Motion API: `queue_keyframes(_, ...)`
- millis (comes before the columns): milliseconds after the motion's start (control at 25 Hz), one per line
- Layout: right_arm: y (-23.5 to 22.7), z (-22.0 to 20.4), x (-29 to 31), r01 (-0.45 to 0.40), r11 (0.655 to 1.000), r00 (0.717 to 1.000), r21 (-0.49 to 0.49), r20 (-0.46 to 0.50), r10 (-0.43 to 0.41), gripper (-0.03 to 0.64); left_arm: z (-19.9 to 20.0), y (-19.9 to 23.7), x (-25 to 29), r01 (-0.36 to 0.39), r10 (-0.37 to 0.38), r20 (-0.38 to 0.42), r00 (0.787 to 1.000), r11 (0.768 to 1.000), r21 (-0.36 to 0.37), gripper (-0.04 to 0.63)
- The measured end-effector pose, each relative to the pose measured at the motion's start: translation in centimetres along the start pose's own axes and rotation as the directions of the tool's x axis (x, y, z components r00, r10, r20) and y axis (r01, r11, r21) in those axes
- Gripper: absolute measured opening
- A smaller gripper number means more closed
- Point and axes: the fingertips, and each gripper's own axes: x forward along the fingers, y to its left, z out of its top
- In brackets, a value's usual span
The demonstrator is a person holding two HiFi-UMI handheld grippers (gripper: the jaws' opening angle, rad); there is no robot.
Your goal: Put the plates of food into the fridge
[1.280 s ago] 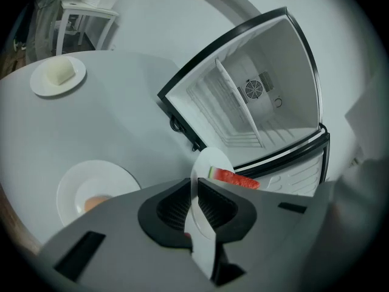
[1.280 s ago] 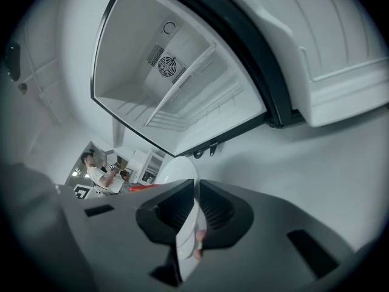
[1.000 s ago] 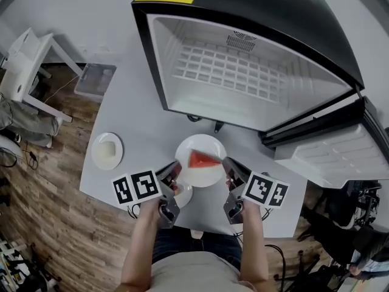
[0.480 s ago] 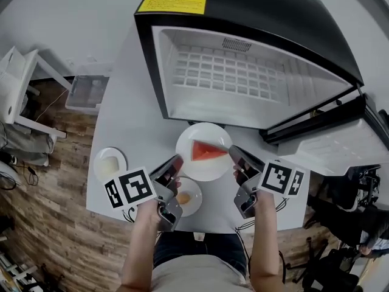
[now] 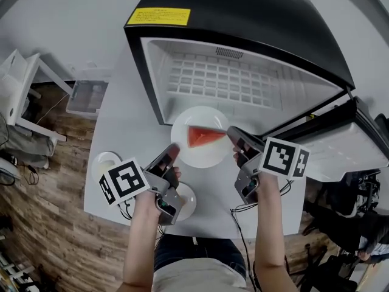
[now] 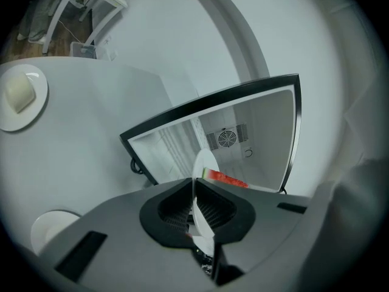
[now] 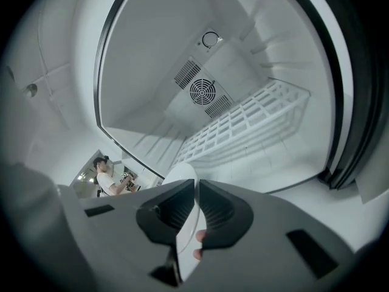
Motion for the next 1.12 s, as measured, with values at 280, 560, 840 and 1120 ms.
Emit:
queue_keyframes(280,0.9,2.7,2.4,-0.030,0.999,0.999,-0.017,-0.029,0.030,0.035,2.7,-0.7,1.0,0.008,-0.006,0.061,0.998,0.999,-0.044,0.025)
queue_keyframes(560,1.0,3.5,3.6,-0.007,0.999,1.000,-0.050,-0.029,0.006,0.036,3.4,-1.0,1.2,0.008,-0.002,0.093,0.996,0.998,-0.068,0.023)
queue_keyframes(840,-0.1,4.7,6.5,0.021,1.000,0.999,-0.019,-0.035,-0.022,0.037,6.0,-0.6,2.9,-0.006,0.017,0.115,0.993,0.996,-0.094,0.020)
queue_keyframes(1120,-0.2,5.5,7.5,0.049,0.999,0.998,-0.019,-0.029,-0.050,0.037,7.0,-0.3,3.6,-0.004,0.024,0.150,0.988,0.991,-0.131,0.020)
